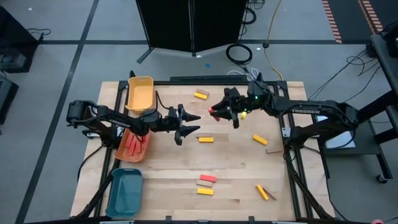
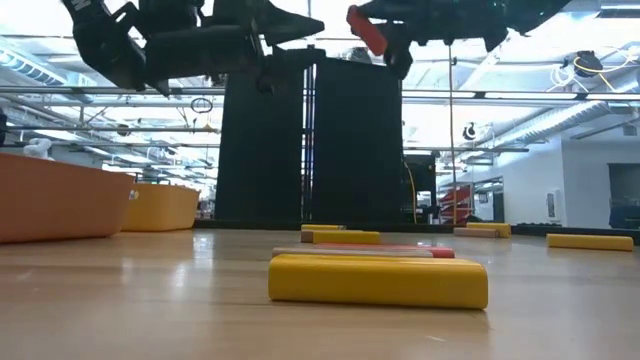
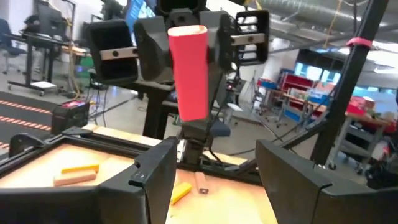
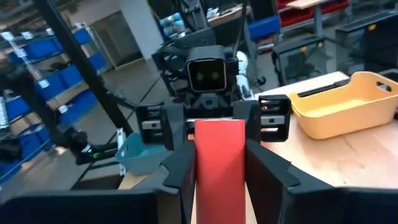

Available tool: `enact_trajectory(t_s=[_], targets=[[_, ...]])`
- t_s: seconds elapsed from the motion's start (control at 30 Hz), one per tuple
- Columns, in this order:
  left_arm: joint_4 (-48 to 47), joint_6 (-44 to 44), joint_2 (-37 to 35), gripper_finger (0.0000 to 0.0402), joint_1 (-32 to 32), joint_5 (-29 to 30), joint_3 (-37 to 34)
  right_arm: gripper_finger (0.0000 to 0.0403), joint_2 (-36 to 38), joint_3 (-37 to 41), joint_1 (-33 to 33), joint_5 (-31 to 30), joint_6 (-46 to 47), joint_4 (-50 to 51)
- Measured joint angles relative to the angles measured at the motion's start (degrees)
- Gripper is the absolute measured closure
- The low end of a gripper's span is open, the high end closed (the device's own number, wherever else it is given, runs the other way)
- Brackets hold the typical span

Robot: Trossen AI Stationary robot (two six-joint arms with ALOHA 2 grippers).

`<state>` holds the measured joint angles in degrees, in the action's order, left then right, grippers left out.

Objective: Sort blocks
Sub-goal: Put the top red block in the orange bin

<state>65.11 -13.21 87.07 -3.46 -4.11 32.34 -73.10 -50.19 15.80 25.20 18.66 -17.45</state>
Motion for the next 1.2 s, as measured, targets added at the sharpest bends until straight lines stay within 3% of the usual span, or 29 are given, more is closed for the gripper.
enact_trajectory(t_s=[0.2, 0.3, 0.5, 0.63, 0.87, 1.2], targets=[[-0.08, -2.83, 0.02, 0.0185, 2.61, 2.74, 1.89, 0.0303, -0.02, 0.00, -5.40, -12.05, -2.08, -1.56], [-2.83, -4.09, 0.00, 0.0172, 2.97, 2.92, 4.19, 0.0303, -0.02, 0.00, -7.65, -14.67, -2.50, -2.76], [-12.51, -4.18, 0.01, 0.0128, 3.13, 3.62, 9.87, 0.0303, -0.02, 0.00, -10.75, -15.01, -3.67, -4.92], [-13.59, -1.21, 0.02, 0.0110, 4.04, 3.65, 11.83, 0.0303, -0.02, 0.00, -12.17, -20.37, -3.44, -5.03], [-13.85, 0.55, 0.02, 0.0107, 4.15, 8.80, 12.13, 0.0303, -0.02, 0.00, -12.95, -22.29, -3.44, -6.79], [-13.04, 2.00, 0.02, 0.0107, 2.63, 8.59, 12.13, 0.0303, -3.26, 0.00, -12.86, -22.68, -3.20, -12.60]])
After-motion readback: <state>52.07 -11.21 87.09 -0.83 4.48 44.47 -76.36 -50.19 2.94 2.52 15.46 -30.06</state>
